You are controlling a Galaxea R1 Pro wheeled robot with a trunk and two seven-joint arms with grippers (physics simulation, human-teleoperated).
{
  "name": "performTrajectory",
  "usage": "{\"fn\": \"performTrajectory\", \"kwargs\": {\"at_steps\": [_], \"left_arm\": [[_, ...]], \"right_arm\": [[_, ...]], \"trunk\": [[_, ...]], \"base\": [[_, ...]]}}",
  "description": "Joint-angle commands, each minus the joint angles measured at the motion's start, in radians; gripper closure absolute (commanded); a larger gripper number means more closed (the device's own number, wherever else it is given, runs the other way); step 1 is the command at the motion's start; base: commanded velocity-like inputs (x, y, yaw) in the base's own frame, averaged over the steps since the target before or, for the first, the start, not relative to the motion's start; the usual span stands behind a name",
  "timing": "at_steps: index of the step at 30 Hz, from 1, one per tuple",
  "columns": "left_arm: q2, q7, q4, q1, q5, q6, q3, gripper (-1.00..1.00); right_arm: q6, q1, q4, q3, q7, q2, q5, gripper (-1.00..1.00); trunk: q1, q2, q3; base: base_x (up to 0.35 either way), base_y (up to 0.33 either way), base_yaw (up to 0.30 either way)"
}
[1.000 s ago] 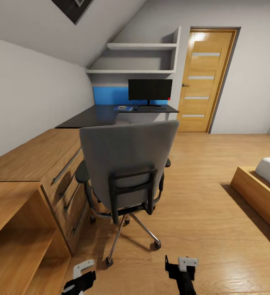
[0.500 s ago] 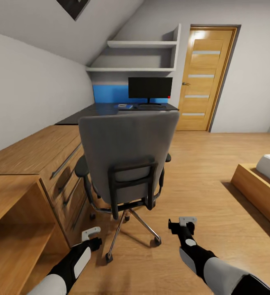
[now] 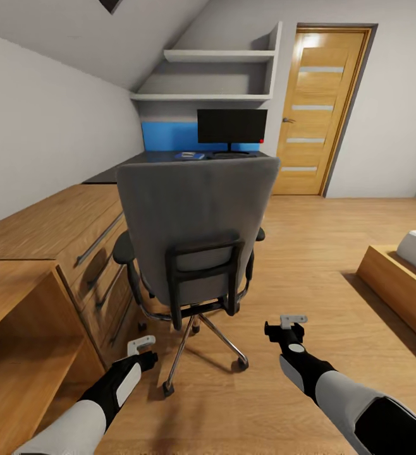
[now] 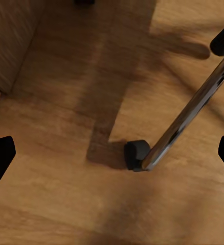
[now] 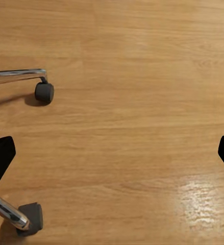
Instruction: In the bedroom, organize the workspace by keeping the computer under the desk, ensuring the monitor is on the desk, placing the keyboard on the desk next to the monitor, placing the mouse on the desk next to the keyboard, moving the folder from the swivel chair onto the desk next to the mouse, stacking the notebook on top of the folder with the pen on top of the notebook, and positioning the swivel chair next to the desk.
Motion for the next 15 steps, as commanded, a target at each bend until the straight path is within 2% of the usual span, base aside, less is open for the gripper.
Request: {"fn": "performTrajectory", "kwargs": {"at_steps": [1,8,10,14,15], "left_arm": [[0.001,0.006,-0.004,-0.001,0.007,0.002,-0.003,-1.00],[0.005,0.007,-0.011,-0.060,0.008,0.021,-0.002,-1.00],[0.003,0.005,-0.042,-0.075,0.008,0.036,-0.002,-1.00],[0.004,0.003,-0.103,-0.079,0.009,0.037,-0.003,-1.00],[0.016,0.000,-0.053,-0.081,0.007,0.018,-0.002,-1.00]], "right_arm": [[-0.001,-0.001,-0.002,0.009,-0.004,0.000,-0.009,-1.00],[0.011,-0.010,-0.013,0.008,-0.005,0.004,-0.012,-1.00],[0.079,-0.059,-0.027,0.003,-0.005,0.024,-0.019,-1.00],[0.123,-0.091,-0.032,0.000,-0.005,0.034,-0.021,-1.00],[0.116,-0.100,-0.031,0.004,-0.002,0.040,-0.019,-1.00]], "trunk": [[0.000,-0.001,-0.005],[0.003,-0.002,-0.032],[0.003,-0.002,-0.032],[0.003,-0.002,-0.032],[0.003,-0.002,-0.032]], "base": [[0.000,0.000,0.000],[0.000,0.000,0.000],[0.000,0.000,0.000],[0.000,0.000,0.000],[0.000,0.000,0.000]]}}
